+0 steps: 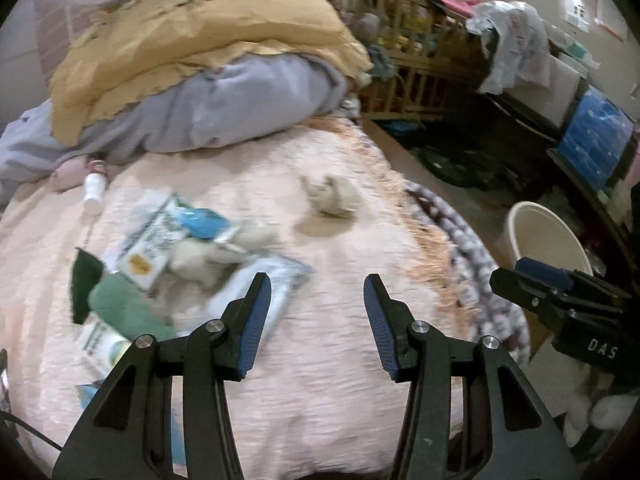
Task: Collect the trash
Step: 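Grasp the white printed packet with the right tool while the left tool grasps a white tissue ball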
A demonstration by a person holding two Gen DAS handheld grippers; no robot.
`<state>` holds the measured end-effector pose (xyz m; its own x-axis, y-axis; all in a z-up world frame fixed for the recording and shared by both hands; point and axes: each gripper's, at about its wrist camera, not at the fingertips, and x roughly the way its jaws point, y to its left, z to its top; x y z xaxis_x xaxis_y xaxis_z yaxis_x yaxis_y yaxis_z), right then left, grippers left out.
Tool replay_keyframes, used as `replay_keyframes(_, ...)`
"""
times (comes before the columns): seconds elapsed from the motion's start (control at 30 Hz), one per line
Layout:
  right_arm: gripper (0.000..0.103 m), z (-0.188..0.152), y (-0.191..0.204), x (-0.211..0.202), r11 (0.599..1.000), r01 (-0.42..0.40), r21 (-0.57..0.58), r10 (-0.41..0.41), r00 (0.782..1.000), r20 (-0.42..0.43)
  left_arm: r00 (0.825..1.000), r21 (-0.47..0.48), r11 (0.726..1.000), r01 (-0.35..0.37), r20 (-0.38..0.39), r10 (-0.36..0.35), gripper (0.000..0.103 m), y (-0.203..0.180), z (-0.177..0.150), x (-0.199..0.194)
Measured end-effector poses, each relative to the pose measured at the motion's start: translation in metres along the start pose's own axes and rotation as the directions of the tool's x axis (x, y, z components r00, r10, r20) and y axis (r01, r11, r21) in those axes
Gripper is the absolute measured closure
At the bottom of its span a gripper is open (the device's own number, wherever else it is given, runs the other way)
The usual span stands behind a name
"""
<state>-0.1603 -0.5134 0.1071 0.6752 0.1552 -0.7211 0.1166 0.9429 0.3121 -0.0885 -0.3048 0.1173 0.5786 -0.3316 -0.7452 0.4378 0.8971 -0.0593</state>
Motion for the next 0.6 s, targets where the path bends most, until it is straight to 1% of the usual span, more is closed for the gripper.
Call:
replay_keyframes(0.17, 0.041, 0.002, 0.033, 0.018, 0.998, -0.033, -0.052, 0.032, 0.999, -0.029, 0.999, -0.036, 0.999, -0.033, 0.002, 0.033, 0.056, 0.034, -0.005, -0.008)
replay_keyframes(0.3, 0.040, 0.001, 0.058, 0.034, 0.994, -0.059, -0.096, 0.053, 0.997, -0.063, 0.999, -0.090, 0.995, -0.049, -0.012, 0.048, 0.056, 0.071, -0.011, -0.014)
replay_keyframes(0.37, 0.037, -0.001, 0.067, 0.041, 0.991, -0.071, -0.111, 0.062, 0.995, -0.080, 0.998, -0.111, 0.992, -0.057, -0.017, 0.056, 0.056, 0.088, -0.016, -0.017)
replay_keyframes(0.5, 0.036, -0.002, 0.085, 0.054, 0.985, -0.090, -0.144, 0.075, 0.991, -0.108, 0.997, -0.143, 0.987, -0.075, -0.035, 0.070, 0.056, 0.115, -0.025, -0.020)
replay_keyframes(0.6, 0.036, -0.001, 0.094, 0.069, 0.982, -0.117, -0.145, 0.096, 0.985, -0.141, 0.996, -0.183, 0.980, -0.080, -0.052, 0.072, 0.056, 0.135, -0.030, -0.021)
